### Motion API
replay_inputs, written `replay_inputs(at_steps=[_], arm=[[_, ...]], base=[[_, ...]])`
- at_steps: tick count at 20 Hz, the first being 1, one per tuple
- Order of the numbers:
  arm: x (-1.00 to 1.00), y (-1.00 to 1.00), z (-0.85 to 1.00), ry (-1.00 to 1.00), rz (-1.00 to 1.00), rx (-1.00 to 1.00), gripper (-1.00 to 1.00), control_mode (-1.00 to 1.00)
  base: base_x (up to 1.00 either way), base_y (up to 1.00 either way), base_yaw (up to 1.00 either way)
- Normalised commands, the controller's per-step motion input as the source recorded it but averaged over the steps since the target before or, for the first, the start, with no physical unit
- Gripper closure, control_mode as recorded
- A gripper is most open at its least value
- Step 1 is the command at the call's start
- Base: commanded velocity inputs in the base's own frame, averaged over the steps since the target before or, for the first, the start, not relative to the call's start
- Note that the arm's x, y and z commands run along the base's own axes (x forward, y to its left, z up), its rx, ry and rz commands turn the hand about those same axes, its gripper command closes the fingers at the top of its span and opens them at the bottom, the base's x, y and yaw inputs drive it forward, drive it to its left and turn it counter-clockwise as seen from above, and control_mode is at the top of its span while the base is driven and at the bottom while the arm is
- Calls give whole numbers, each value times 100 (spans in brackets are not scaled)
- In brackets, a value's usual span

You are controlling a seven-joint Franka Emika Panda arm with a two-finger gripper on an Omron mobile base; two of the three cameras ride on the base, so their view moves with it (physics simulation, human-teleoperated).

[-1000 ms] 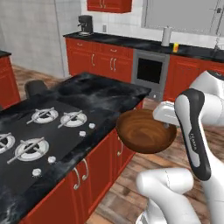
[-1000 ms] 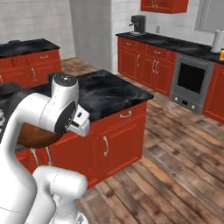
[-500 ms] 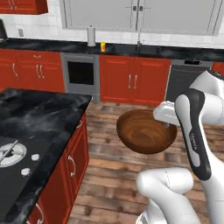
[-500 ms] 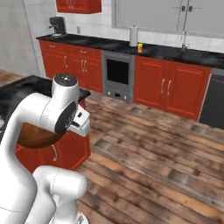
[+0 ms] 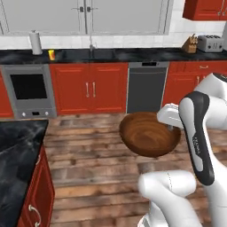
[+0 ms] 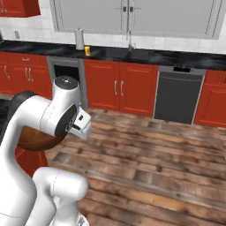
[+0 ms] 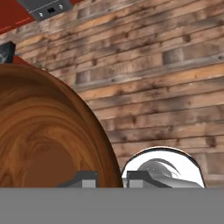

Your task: Pick the cup and bowl from the counter and place them on the counter next to the sink.

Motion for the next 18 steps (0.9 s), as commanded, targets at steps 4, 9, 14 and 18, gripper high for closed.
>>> replay_inputs(at_steps=[4,9,14,18], arm=[[0,0,0,0,0,0,100,100],[0,0,0,0,0,0,100,100],[0,0,0,0,0,0,100,100],[0,0,0,0,0,0,100,100]], base=[[100,-1,-28],[100,0,-25],[100,0,-23],[100,0,-20]])
